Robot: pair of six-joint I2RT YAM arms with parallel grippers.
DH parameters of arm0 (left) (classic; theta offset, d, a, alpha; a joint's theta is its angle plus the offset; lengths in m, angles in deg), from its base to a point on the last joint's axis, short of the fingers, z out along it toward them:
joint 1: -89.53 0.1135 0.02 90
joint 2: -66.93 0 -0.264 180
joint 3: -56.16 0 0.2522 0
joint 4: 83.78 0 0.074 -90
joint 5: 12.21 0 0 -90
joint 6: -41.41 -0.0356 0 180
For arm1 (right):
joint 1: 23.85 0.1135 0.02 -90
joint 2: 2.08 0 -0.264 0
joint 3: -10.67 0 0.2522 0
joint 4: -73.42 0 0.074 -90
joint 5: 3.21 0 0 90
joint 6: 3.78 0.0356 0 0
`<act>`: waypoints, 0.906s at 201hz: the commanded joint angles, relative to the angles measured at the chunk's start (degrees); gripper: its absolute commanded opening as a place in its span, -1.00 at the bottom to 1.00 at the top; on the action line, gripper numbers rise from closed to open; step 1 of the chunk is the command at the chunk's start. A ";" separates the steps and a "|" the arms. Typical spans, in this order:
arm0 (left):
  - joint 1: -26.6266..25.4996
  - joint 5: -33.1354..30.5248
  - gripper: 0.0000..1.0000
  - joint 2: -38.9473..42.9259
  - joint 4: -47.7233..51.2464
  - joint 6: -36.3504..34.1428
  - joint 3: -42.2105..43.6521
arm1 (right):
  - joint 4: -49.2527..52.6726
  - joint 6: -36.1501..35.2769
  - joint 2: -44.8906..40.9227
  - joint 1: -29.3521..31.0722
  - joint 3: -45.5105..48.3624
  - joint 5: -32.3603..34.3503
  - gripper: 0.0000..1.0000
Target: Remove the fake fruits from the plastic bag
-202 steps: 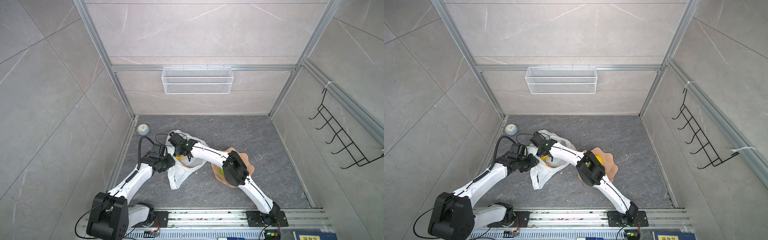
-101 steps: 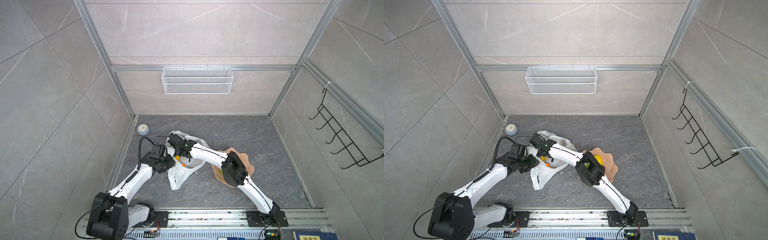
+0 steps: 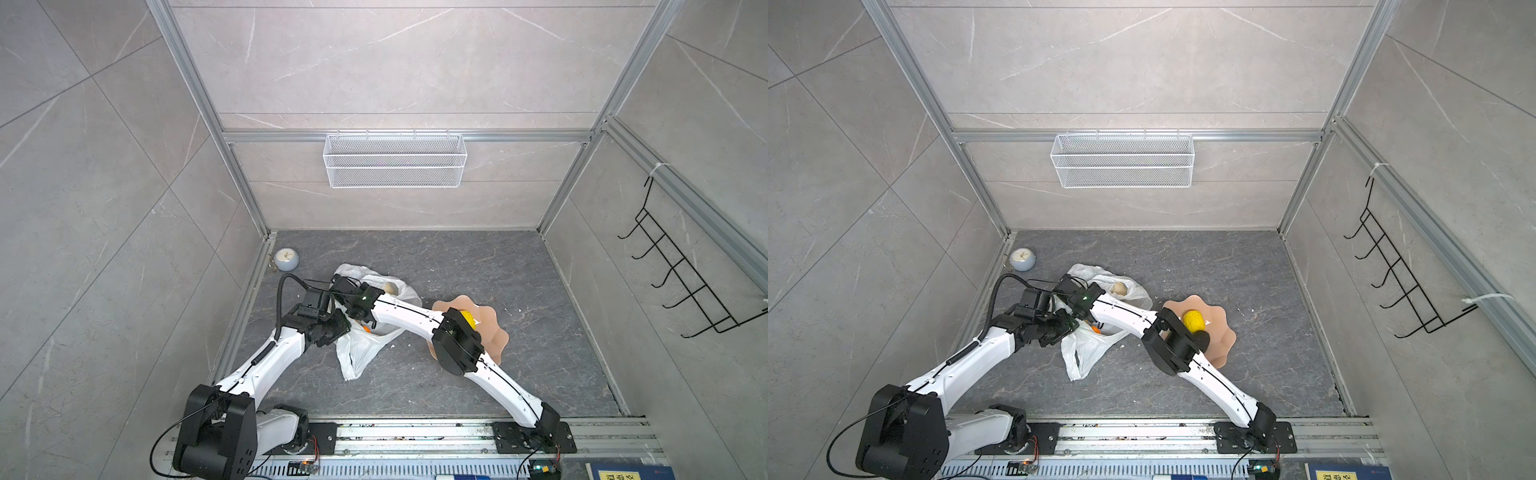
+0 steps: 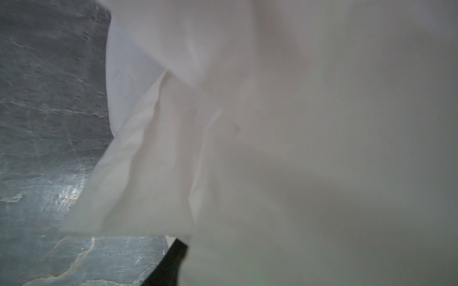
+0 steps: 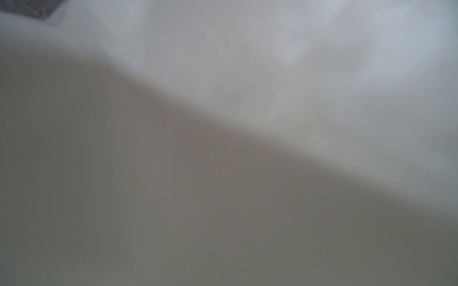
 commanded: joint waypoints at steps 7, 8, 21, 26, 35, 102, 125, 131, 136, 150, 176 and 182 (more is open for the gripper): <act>0.27 0.75 -0.14 1.18 -0.28 -1.46 -0.05 | 1.53 -1.04 0.63 0.38 -1.82 2.47 -0.60; 0.30 0.70 -0.14 1.20 -0.27 -1.44 -0.03 | 1.50 -1.06 0.53 0.35 -1.76 2.52 -0.61; 0.31 0.72 -0.15 1.14 -0.35 -1.43 0.00 | 0.90 -0.80 -0.89 0.33 -0.42 2.48 -0.73; 0.32 0.75 -0.15 0.99 -0.39 -1.42 0.00 | 0.66 -0.53 -1.51 0.39 0.12 2.52 -0.77; 0.29 0.77 -0.15 0.99 -0.44 -1.42 -0.01 | 0.22 -0.10 -2.79 0.40 1.40 2.48 -0.84; 0.40 0.92 -0.15 1.29 -0.50 -1.37 0.20 | 0.95 4.24 -8.80 -0.28 4.84 1.57 -1.00; 0.41 0.84 -0.14 1.60 -0.27 -1.35 0.28 | 1.27 5.77 -10.31 -0.84 6.11 0.52 -1.00; 0.45 0.84 -0.14 1.64 -0.28 -1.38 0.33 | 1.55 6.22 -10.82 -0.98 6.53 -0.09 -1.00; 0.50 0.84 -0.15 1.65 -0.29 -1.33 0.30 | 1.56 6.63 -11.25 -1.14 6.99 -0.55 -1.00; 0.53 0.83 -0.14 1.61 -0.27 -1.37 0.24 | 1.27 7.73 -13.22 -1.33 9.04 -1.82 -1.00; 0.59 0.84 -0.14 1.44 -0.28 -1.35 -0.14 | -0.76 9.26 -18.49 -1.44 14.73 -5.77 -1.00; 0.56 0.84 -0.14 1.33 -0.26 -1.35 -0.18 | -1.25 9.53 -19.47 -1.44 15.97 -6.99 -1.00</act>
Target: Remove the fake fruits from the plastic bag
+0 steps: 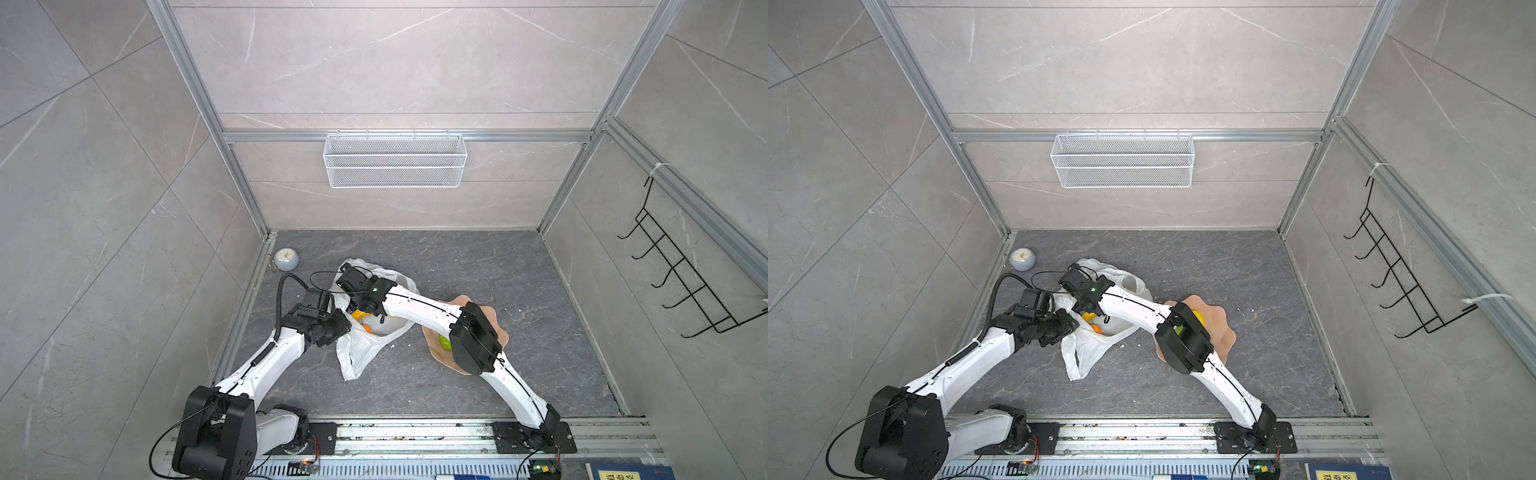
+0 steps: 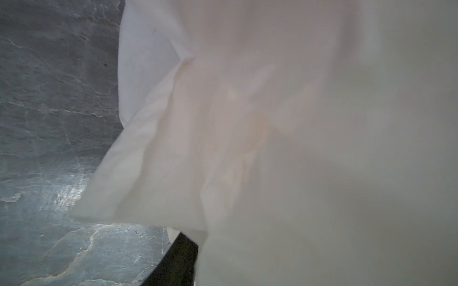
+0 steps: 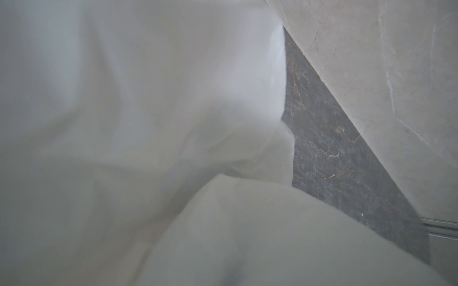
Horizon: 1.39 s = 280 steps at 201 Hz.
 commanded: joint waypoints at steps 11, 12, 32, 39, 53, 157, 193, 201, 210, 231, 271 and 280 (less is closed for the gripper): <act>0.31 0.73 -0.14 0.95 -0.31 -1.34 -0.32 | -2.18 3.65 -8.06 -0.29 5.72 -6.01 -1.00; 0.30 0.73 -0.14 0.94 -0.33 -1.37 -0.34 | -2.23 3.73 -8.14 -0.33 5.92 -6.15 -1.00; 0.34 1.07 -0.14 0.68 -0.36 -1.36 -0.74 | -2.97 4.70 -8.87 -0.75 8.32 -9.33 -1.00; 0.30 1.16 -0.14 0.73 -0.35 -1.32 -0.79 | -3.20 4.71 -8.68 -0.78 8.90 -10.21 -1.00; 0.34 1.26 -0.14 0.73 -0.26 -1.29 -0.89 | -3.35 4.93 -8.20 -0.89 9.83 -11.61 -1.00; 0.30 1.27 -0.14 0.43 0.33 -1.64 -1.50 | -2.28 6.54 -4.35 -3.33 9.40 -19.14 -0.87; 0.28 1.26 -0.14 0.35 0.40 -1.74 -1.50 | -1.71 6.36 -5.03 -3.34 9.62 -18.83 -0.67; 0.30 1.26 -0.14 0.35 0.37 -1.77 -1.50 | -1.65 6.28 -5.30 -3.31 9.81 -19.03 -0.66; 0.33 1.21 -0.14 0.38 0.40 -1.77 -1.41 | -1.59 6.21 -5.45 -3.33 9.90 -19.01 -0.66; 0.35 1.24 -0.14 0.46 0.34 -1.76 -1.43 | -1.05 6.05 -5.71 -3.29 9.96 -19.04 -0.66; 0.35 1.17 -0.14 0.31 0.26 -1.71 -1.44 | -1.10 5.88 -6.78 -3.34 10.85 -19.17 -0.70; 0.29 1.24 -0.14 0.26 0.26 -1.74 -1.41 | -1.19 5.84 -7.02 -3.28 11.07 -19.25 -0.70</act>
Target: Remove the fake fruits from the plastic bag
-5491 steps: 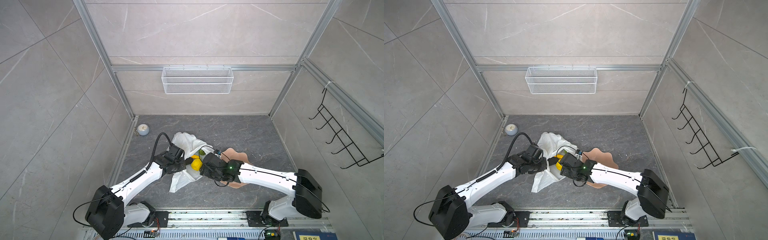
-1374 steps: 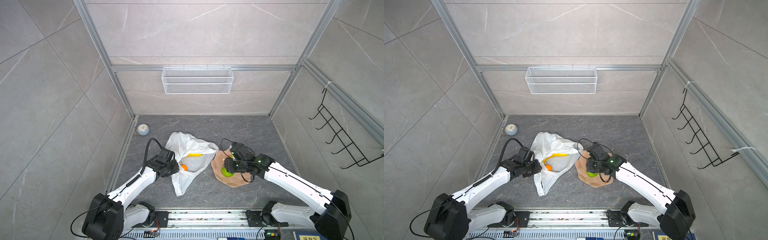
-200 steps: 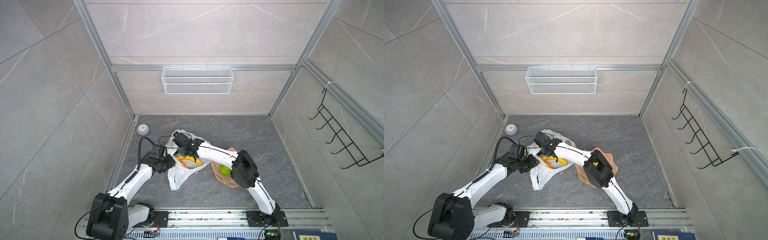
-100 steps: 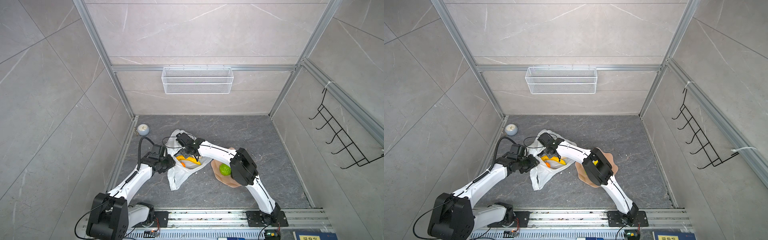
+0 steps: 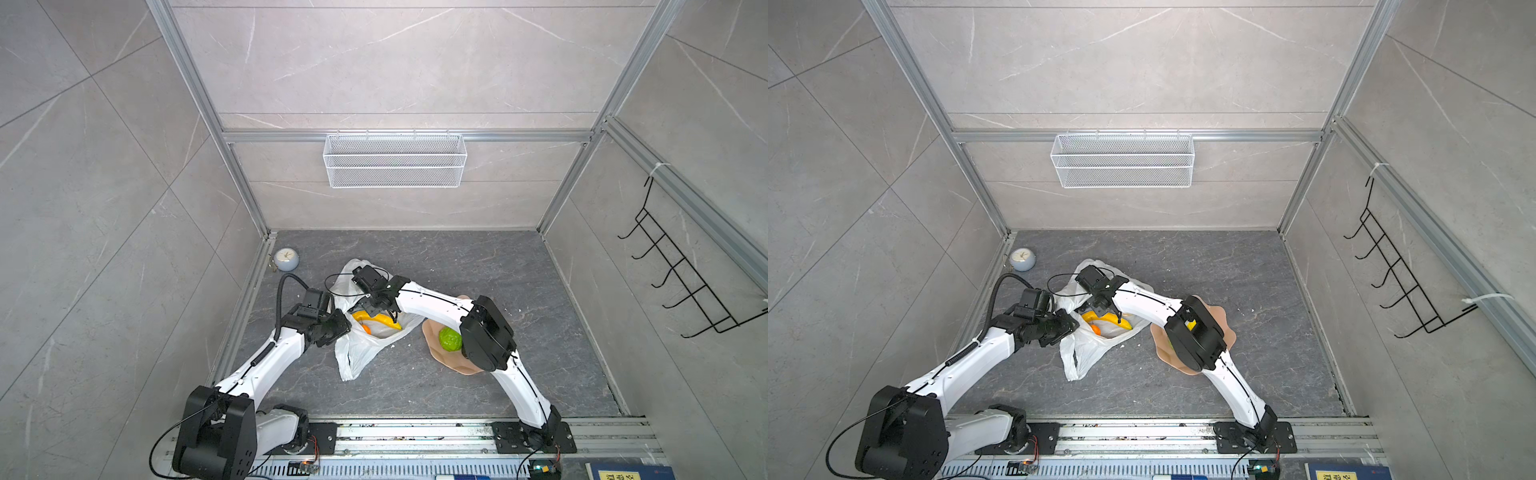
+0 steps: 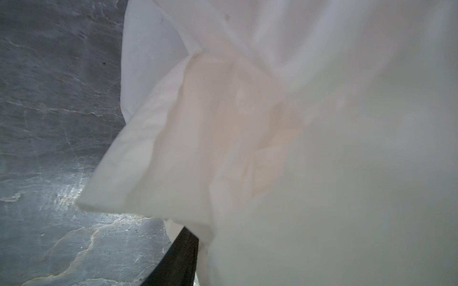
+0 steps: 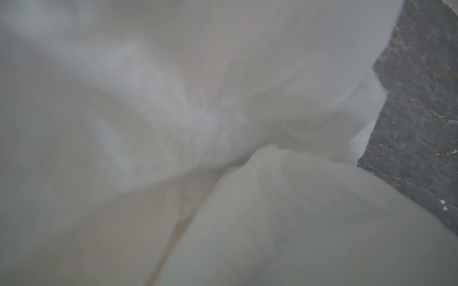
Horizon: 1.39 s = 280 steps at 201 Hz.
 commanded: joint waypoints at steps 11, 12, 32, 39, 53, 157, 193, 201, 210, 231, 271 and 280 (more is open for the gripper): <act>0.19 1.01 -0.14 0.22 -0.02 -1.26 -1.35 | 1.07 0.03 -2.40 0.17 0.84 -0.61 -0.70; 0.19 1.01 -0.14 0.22 -0.02 -1.25 -1.33 | 1.10 0.05 -2.43 0.15 0.92 -0.64 -0.70; 0.20 1.04 -0.14 0.27 -0.04 -1.29 -1.32 | 0.22 0.05 -3.06 0.13 1.81 0.19 -0.72; 0.26 1.01 -0.14 0.23 -0.03 -1.25 -1.32 | 0.15 -0.02 -3.08 0.17 1.94 0.29 -0.77; 0.23 1.03 -0.14 0.23 -0.08 -1.24 -1.32 | 0.22 -0.05 -2.91 0.15 1.72 0.53 -0.84; 0.21 0.92 -0.14 0.18 -0.19 -1.21 -1.09 | -5.06 2.31 -11.08 -0.79 9.86 -5.11 -0.78; 0.21 0.93 -0.14 0.42 -0.11 -1.25 -1.07 | -5.05 2.34 -9.88 -1.23 10.46 -5.06 -0.76; 0.20 0.93 -0.14 0.44 -0.11 -1.22 -1.06 | -5.01 2.31 -9.47 -1.23 10.41 -5.07 -0.76; 0.25 0.86 -0.14 0.52 -0.12 -1.24 -0.99 | -5.04 2.31 -9.04 -1.24 10.62 -5.20 -0.76; 0.27 0.84 -0.14 0.48 -0.11 -1.25 -0.89 | -4.84 2.36 -8.03 -1.25 10.47 -5.33 -0.66; 0.24 0.84 -0.14 0.22 -0.20 -1.26 -0.90 | -4.67 2.18 -7.66 -1.23 10.46 -5.42 -0.63; 0.26 0.84 -0.14 0.23 -0.23 -1.25 -0.95 | -4.62 2.14 -7.66 -1.23 10.52 -5.21 -0.62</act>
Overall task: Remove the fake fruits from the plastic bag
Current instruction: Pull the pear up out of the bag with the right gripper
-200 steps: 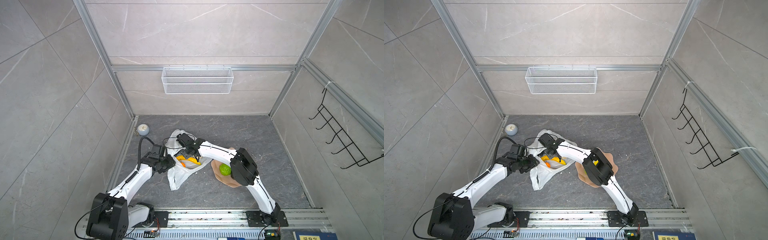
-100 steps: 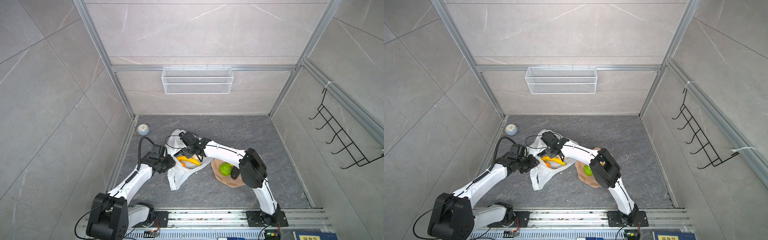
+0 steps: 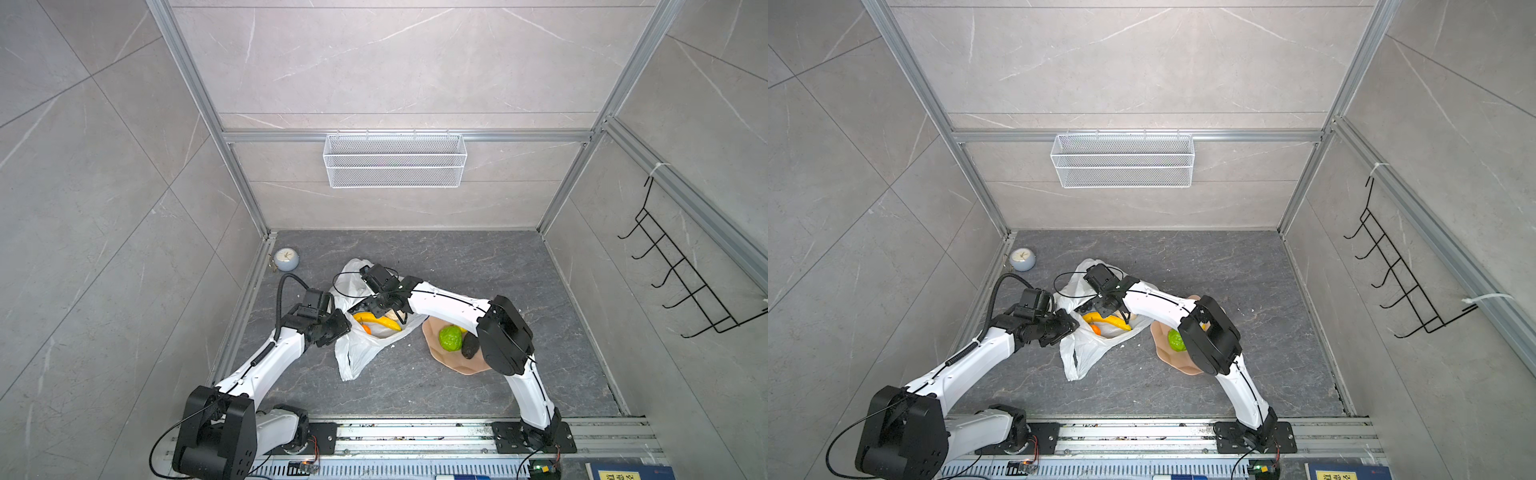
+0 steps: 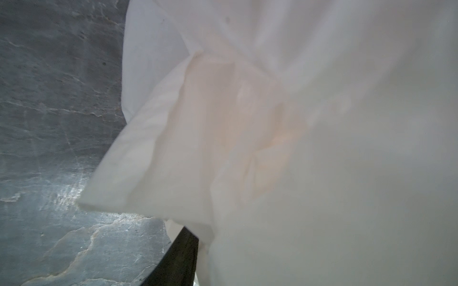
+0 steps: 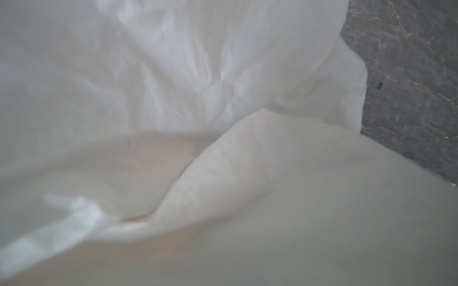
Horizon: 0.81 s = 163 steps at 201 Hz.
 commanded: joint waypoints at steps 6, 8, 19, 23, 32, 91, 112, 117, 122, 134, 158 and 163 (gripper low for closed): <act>0.26 0.81 -0.14 0.26 -0.28 -1.25 -0.99 | -0.23 0.66 0.85 -0.31 0.30 0.07 -0.62; 0.23 0.81 -0.14 0.23 -0.29 -1.25 -0.97 | -0.18 0.59 0.85 -0.31 0.22 0.05 -0.62; 0.20 0.82 -0.14 0.26 -0.28 -1.24 -1.03 | -0.04 0.49 0.94 -0.32 0.22 0.06 -0.62; 0.24 0.77 -0.14 0.29 -0.27 -1.26 -1.04 | 0.07 0.46 0.91 -0.32 0.26 0.17 -0.63; 0.26 0.83 -0.14 0.27 -0.26 -1.25 -1.01 | 0.21 0.47 0.77 -0.32 0.41 0.35 -0.64; 0.28 0.79 -0.14 0.14 -0.32 -1.28 -1.05 | -0.74 0.82 -2.25 -0.32 3.84 0.84 -0.71; 0.27 0.82 -0.14 0.18 -0.27 -1.15 -1.06 | -1.32 1.11 -3.34 -0.38 5.34 1.11 -0.69; 0.25 0.80 -0.14 0.18 -0.26 -1.15 -1.06 | -1.39 1.15 -3.60 -0.34 5.66 1.19 -0.69; 0.26 0.79 -0.14 0.22 -0.31 -1.15 -1.16 | -1.67 1.24 -3.79 -0.32 5.99 1.19 -0.69; 0.24 0.86 -0.14 0.21 -0.26 -1.16 -1.19 | -1.99 1.32 -4.16 -0.31 6.58 1.44 -0.72; 0.24 0.83 -0.14 0.11 -0.08 -1.33 -1.41 | -2.01 1.41 -4.38 -0.31 6.79 1.92 -0.86; 0.25 0.82 -0.14 0.19 -0.09 -1.25 -1.41 | -2.19 1.44 -4.49 -0.34 6.89 2.02 -0.88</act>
